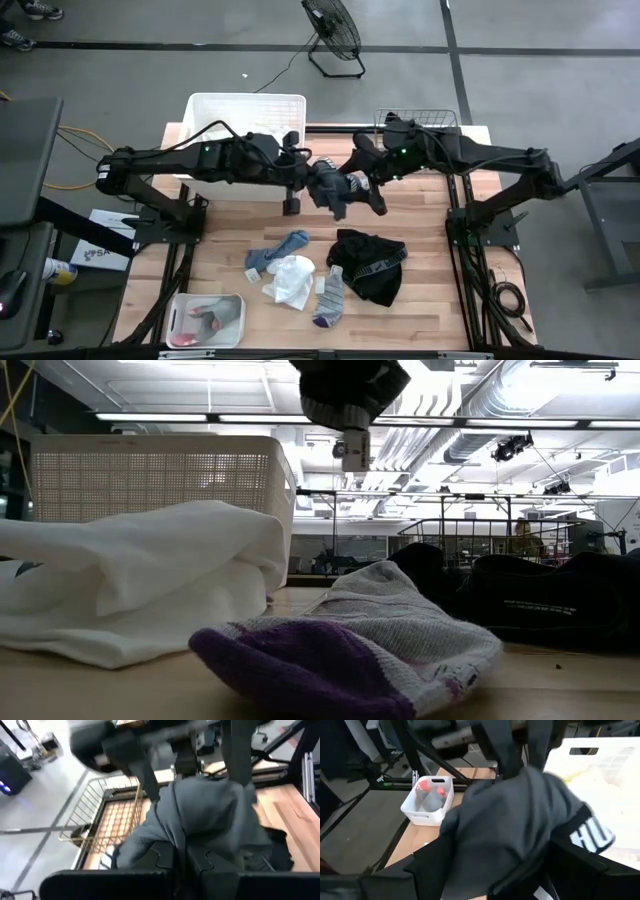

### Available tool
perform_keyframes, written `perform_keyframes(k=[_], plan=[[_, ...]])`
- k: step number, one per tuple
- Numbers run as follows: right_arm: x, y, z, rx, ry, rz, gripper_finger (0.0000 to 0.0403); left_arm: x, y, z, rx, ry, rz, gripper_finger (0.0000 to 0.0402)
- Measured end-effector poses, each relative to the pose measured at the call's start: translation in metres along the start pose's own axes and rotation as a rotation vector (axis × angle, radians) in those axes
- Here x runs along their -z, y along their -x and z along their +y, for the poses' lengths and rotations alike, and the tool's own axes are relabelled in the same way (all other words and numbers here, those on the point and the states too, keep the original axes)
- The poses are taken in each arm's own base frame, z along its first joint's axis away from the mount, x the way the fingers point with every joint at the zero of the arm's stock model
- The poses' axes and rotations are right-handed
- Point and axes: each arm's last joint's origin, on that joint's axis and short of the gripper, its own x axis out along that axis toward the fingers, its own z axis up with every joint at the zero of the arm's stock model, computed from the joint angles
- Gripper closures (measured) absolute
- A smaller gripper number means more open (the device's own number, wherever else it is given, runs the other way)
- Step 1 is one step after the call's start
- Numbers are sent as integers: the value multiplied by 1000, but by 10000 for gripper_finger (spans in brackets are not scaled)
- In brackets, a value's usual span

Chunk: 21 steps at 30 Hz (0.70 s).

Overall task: Pick & Place Cloths
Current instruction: Put the gray boxer shorts into the gold wire basket

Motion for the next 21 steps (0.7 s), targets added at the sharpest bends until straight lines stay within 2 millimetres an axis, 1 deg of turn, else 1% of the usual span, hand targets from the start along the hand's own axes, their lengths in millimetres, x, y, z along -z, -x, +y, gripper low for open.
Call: perform_keyframes(k=[3, 8, 15, 21], plan=[[1, -8, 0, 5, 1, 5, 117, -4, 0, 1, -10, -9, -41, 398], [-3, -9, -1, 63, 12, -35, 117, -10, 0, 2, -20, -10, -99, 398], [-9, -9, 1, -2, -7, -100, 117, -16, 2, 2, -21, -18, -164, 398], [-11, -18, 0, -48, -22, -133, 117, -20, 2, 3, -6, -13, -211, 398]])
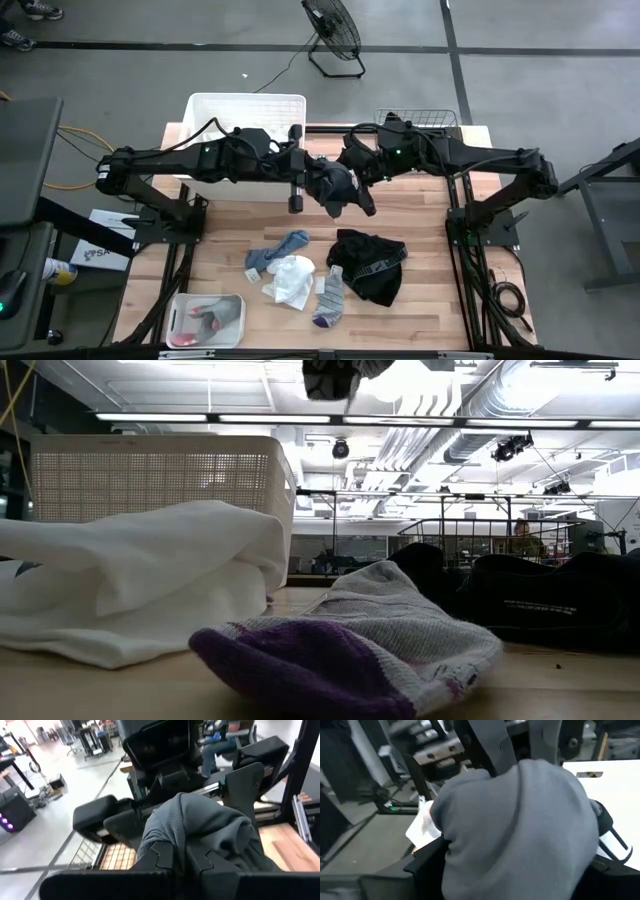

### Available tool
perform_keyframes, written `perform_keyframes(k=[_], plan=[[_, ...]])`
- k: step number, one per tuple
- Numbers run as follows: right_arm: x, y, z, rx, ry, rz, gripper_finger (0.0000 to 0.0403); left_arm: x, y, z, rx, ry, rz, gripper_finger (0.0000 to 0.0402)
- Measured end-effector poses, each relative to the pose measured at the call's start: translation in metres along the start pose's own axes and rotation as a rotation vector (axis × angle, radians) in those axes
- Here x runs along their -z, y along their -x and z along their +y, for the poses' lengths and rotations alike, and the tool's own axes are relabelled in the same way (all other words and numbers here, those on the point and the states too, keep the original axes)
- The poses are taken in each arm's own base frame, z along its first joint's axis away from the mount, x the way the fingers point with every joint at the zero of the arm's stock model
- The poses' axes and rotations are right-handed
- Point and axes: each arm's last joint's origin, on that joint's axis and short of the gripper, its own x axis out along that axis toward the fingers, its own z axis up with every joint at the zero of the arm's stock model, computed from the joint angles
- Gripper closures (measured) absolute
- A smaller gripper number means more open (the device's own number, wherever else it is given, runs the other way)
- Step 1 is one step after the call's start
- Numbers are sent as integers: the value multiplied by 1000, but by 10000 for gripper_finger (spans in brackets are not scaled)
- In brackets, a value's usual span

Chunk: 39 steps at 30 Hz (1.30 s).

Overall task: Pick & Place Cloths
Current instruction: Put the gray boxer shorts into the gold wire basket

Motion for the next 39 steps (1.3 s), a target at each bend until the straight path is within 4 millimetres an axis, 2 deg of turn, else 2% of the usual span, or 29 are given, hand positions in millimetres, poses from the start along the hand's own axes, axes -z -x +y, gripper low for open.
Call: perform_keyframes(k=[5, 9, 14, 20, 27, 36, 39], plan=[[-1, -3, 1, -23, -15, -12, 122, -1, 0, 0, -2, -10, -14, 398], [-1, -3, 1, -25, -20, -13, 157, -2, 0, 0, -2, -11, -17, 398], [0, -3, 1, -23, -23, -6, 236, -2, 0, 0, 0, -12, -17, 398], [4, -3, 1, -20, -34, 34, 353, 0, 0, 0, 1, -8, -1, 388], [7, -3, 0, 0, -48, 61, 361, 1, 0, -1, -2, 5, 16, 311], [5, 6, 3, 15, -52, 68, 361, -3, 8, 2, -13, 68, 0, 166], [8, 8, 1, 38, -61, 92, 361, -5, 15, 4, -45, 79, 6, 133]])
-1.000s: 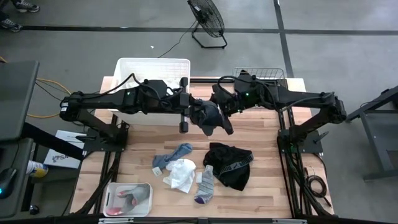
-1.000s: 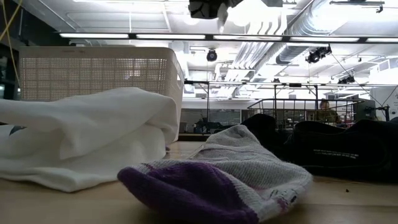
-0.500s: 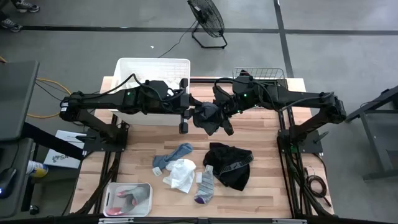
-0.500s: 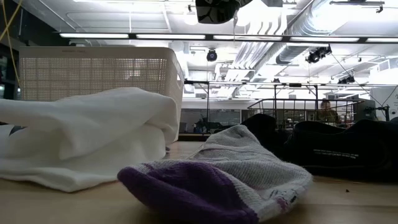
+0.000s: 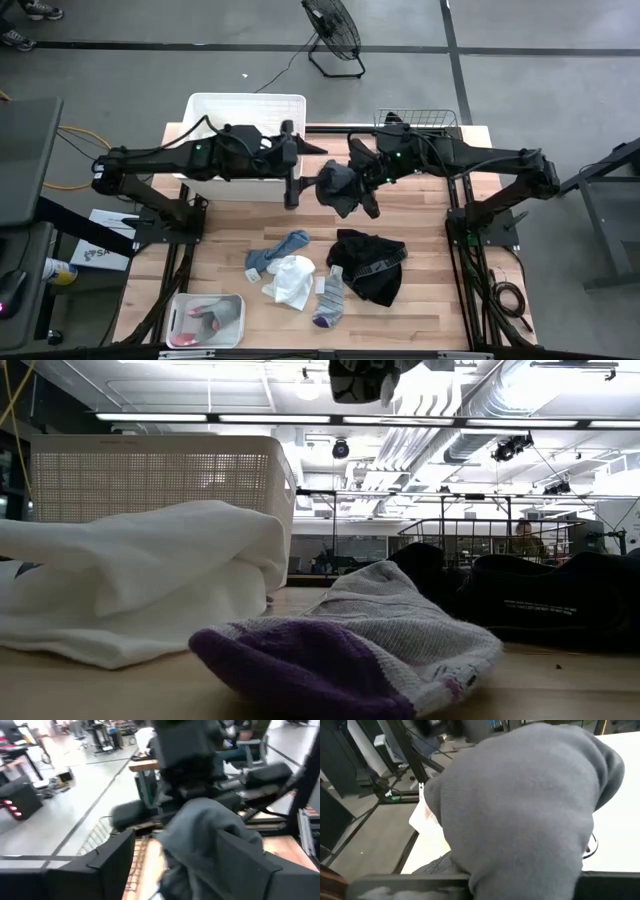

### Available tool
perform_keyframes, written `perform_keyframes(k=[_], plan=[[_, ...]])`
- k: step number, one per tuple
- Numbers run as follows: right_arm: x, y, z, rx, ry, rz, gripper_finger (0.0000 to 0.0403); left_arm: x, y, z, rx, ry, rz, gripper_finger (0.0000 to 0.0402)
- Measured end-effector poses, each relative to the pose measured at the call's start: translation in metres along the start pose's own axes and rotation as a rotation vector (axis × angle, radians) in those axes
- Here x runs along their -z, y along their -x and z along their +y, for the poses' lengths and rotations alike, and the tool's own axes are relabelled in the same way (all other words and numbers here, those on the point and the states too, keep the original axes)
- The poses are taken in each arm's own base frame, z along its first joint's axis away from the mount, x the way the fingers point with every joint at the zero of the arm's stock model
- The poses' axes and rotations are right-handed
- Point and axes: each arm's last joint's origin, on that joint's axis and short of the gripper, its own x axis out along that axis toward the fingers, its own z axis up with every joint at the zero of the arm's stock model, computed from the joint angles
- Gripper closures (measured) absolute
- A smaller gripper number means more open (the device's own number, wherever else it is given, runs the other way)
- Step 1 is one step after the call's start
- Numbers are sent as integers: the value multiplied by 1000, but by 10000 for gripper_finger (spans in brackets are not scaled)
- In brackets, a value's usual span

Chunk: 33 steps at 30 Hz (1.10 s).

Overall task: Pick & Place Cloths
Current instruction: Put the gray boxer shorts into the gold wire basket

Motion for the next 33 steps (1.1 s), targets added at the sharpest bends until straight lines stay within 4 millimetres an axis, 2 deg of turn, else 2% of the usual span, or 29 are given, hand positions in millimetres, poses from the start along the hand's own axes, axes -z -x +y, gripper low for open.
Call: perform_keyframes(k=[4, 16, 23, 33], plan=[[3, 6, -3, 36, -25, 33, 361, -2, 14, 4, -29, 0, 24, 118], [15, 24, -26, 295, -94, 165, 361, 6, 55, 13, -129, 131, 182, 117], [27, 39, -53, 482, -195, 266, 361, 18, 69, 15, -152, 175, 318, 117], [44, 75, -99, 748, -294, 430, 361, 35, 74, 13, -171, 209, 467, 117]])
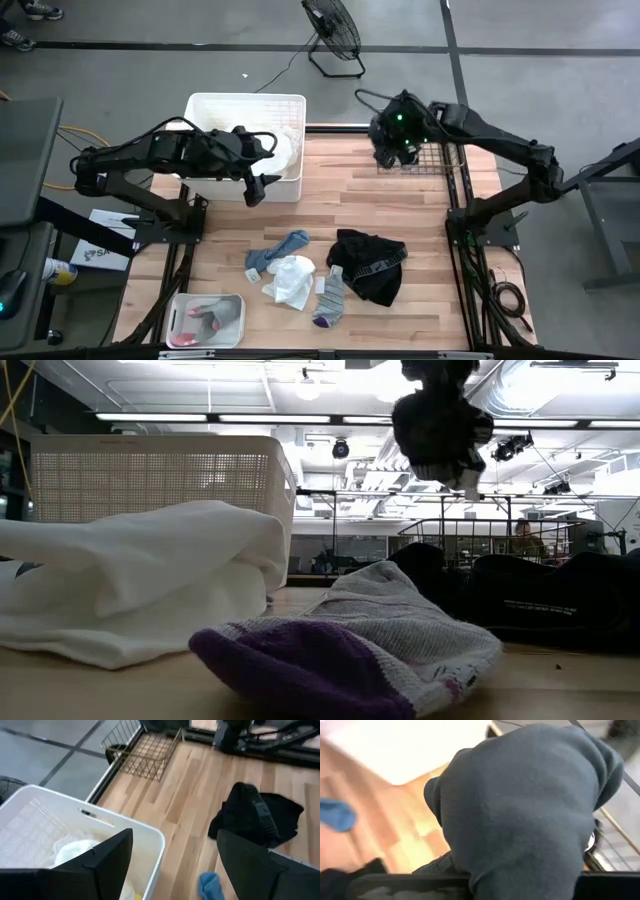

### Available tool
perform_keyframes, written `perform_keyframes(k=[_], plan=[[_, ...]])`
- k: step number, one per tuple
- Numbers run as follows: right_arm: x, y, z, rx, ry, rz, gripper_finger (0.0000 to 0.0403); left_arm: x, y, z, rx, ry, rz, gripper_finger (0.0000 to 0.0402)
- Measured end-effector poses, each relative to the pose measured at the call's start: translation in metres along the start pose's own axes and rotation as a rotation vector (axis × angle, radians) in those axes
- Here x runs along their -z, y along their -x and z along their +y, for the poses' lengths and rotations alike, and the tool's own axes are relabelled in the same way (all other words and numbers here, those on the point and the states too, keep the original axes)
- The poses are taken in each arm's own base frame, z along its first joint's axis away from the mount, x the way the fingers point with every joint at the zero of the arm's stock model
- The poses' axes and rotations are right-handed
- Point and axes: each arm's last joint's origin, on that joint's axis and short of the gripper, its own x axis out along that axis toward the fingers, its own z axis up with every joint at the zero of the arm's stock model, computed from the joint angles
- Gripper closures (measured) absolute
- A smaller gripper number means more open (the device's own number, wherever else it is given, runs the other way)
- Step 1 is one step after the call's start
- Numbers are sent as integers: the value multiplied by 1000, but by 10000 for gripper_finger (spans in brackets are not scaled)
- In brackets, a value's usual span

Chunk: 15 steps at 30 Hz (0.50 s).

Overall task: Pick & Place Cloths
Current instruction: Put the gray boxer shorts into the gold wire basket

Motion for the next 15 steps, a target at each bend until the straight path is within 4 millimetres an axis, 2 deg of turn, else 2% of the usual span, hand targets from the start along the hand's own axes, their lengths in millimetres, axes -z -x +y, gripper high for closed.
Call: perform_keyframes(k=[9, 15], plan=[[-1, -7, -52, 110, -137, 12, 361, 27, -7, 3, -8, 55, 35, 117], [18, -30, -76, 163, -183, 95, 361, 45, 0, 10, 24, 130, -71, 117]])
